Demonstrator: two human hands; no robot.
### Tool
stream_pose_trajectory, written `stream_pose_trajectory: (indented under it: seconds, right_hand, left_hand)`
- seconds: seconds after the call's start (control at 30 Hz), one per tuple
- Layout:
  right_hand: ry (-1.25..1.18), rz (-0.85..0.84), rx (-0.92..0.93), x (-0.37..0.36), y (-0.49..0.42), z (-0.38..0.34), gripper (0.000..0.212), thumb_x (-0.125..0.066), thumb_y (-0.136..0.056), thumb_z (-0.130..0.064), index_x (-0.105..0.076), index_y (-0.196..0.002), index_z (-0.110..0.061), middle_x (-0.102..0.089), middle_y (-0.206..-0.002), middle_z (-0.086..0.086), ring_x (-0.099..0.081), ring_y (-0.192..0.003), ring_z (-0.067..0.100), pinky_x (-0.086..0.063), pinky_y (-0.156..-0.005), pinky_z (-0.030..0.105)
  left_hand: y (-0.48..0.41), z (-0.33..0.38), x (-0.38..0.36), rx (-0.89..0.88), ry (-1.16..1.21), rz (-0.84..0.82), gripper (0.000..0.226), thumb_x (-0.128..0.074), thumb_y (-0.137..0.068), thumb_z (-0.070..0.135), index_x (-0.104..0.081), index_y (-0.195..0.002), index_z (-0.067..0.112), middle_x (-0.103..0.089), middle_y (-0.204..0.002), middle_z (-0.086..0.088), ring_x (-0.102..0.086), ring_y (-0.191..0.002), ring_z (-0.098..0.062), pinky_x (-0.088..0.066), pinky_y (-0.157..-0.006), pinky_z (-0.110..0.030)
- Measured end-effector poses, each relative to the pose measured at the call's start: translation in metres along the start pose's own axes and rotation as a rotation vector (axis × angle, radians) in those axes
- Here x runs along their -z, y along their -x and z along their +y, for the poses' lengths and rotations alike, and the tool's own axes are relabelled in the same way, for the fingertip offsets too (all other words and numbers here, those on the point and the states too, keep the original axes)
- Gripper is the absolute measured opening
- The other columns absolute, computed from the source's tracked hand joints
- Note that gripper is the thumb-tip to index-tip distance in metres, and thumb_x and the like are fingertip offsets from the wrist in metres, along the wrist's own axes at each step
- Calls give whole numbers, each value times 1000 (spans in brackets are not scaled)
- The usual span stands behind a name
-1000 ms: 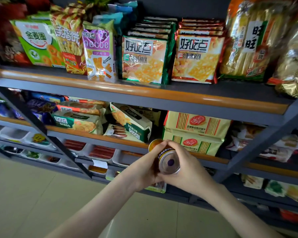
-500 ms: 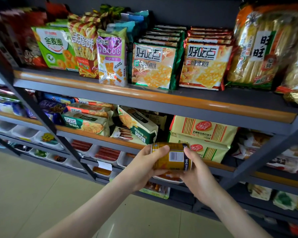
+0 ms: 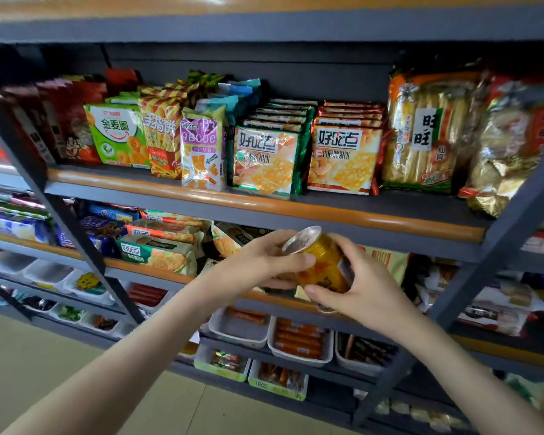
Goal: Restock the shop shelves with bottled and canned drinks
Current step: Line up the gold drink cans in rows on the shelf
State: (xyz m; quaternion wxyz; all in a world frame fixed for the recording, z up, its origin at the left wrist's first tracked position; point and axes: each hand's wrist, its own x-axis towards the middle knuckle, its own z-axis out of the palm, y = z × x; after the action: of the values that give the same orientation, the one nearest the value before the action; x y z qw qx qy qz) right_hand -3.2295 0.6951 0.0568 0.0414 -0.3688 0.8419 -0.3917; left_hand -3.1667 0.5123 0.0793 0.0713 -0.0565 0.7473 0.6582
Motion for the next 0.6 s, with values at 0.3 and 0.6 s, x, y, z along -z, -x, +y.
stream_pose_trajectory:
  seconds: [0.3,0.6]
  right_hand:
    - [-74,103,137,76,-26,-41,91,-74,-79,-42,-11,-144,-45,-38,-135,-25,-42,-121,-5,-34,-93,5]
    - [-85,395,481,145,-82,-112,69,-79,-76,-33,-36,-128,-48,-48,-127,-27,-49,-116,-4,-47,-93,19]
  left_hand:
    - [-10,110,-13,-390,-432,308,58,-74,-48,63,-68,-98,34,-73,-95,8,-68,-93,-9,-54,-90,-43]
    - [-13,202,14,-889,-619,511,49,-57,-86,57,-59,-126,29,-68,-106,15,-61,-98,7,-45,-79,-6]
